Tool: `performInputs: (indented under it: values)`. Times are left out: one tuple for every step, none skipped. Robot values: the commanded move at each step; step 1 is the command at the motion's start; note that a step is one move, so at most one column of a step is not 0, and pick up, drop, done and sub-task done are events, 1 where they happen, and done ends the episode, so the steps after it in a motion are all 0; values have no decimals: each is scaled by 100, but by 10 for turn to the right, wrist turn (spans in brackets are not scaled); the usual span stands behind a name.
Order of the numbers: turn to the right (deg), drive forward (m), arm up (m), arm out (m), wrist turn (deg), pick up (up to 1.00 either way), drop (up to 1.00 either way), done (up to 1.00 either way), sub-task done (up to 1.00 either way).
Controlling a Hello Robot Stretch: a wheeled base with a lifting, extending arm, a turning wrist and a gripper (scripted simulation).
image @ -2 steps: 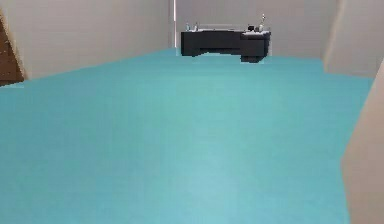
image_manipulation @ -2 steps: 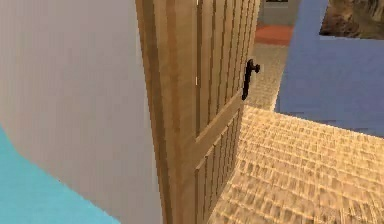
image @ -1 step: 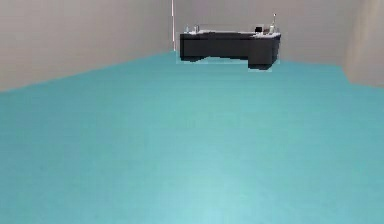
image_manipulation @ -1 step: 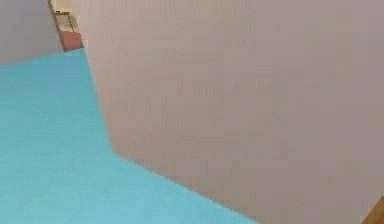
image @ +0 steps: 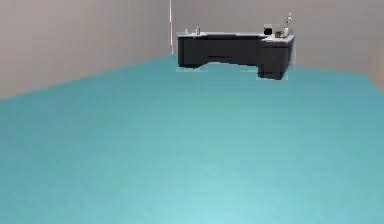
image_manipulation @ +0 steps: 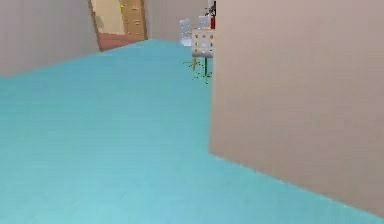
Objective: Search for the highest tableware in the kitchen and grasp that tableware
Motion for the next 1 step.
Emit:
performInputs:
  values:
    - [0, 100, 0, 0, 0, 0, 0, 0, 0]
